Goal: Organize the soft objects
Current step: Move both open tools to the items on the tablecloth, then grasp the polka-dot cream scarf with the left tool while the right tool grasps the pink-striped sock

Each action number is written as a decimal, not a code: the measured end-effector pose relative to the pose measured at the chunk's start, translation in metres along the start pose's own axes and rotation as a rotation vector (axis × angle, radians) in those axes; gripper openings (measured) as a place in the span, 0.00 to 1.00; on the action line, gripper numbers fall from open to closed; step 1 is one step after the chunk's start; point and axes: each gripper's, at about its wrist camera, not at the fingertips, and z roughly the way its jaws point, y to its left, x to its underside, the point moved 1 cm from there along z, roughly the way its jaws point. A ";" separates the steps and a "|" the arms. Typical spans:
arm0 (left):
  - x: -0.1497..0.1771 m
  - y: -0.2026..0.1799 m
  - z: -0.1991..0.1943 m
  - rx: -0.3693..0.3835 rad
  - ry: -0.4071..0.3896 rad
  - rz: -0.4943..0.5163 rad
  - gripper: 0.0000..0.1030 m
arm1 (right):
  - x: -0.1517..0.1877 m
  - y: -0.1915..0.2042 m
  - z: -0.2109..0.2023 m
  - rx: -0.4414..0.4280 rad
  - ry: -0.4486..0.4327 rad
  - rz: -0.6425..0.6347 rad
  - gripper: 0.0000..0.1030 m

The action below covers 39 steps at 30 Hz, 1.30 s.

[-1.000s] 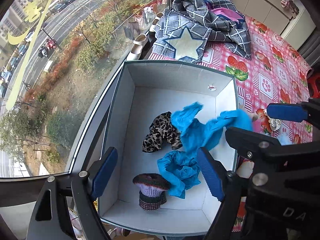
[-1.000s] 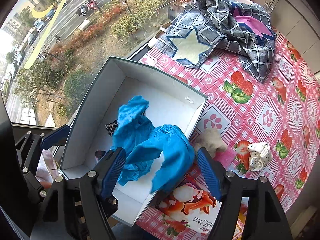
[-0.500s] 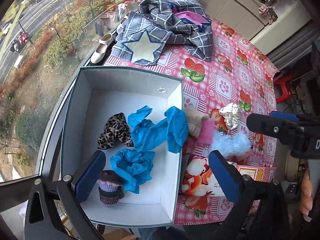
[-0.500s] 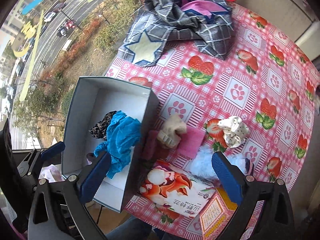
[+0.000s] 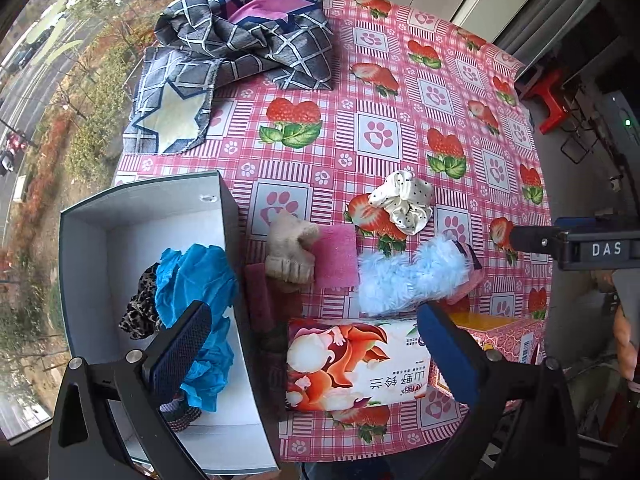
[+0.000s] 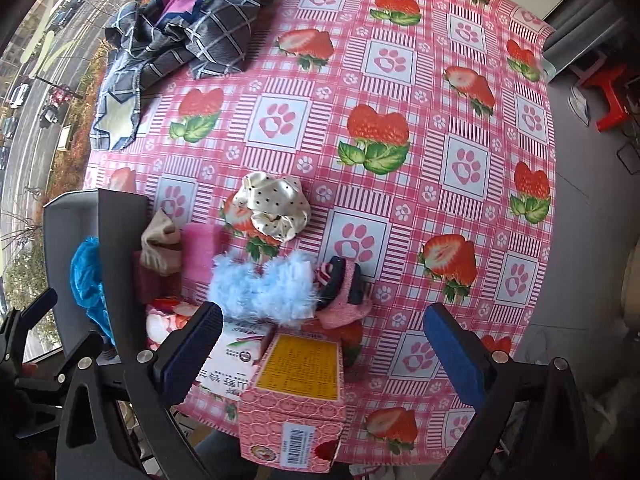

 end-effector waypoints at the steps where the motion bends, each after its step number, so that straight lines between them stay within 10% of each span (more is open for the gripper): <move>1: -0.002 -0.003 0.004 -0.004 0.011 -0.001 1.00 | 0.000 -0.004 0.009 -0.005 0.022 -0.008 0.98; 9: -0.016 -0.015 0.025 -0.050 0.072 -0.011 1.00 | -0.003 -0.011 0.087 -0.032 0.183 -0.094 0.98; 14: -0.034 -0.029 0.040 -0.039 0.108 0.013 1.00 | -0.003 -0.044 0.106 0.080 0.157 -0.033 0.98; 26: -0.090 -0.092 0.131 -0.024 0.268 0.095 1.00 | 0.016 -0.045 0.157 -0.036 0.188 -0.155 0.98; 35: -0.097 -0.107 0.169 -0.110 0.274 0.098 1.00 | 0.028 -0.158 0.134 0.163 0.086 0.156 0.98; 39: -0.098 -0.108 0.174 -0.124 0.266 0.090 1.00 | 0.045 -0.198 0.115 0.020 0.024 0.300 0.98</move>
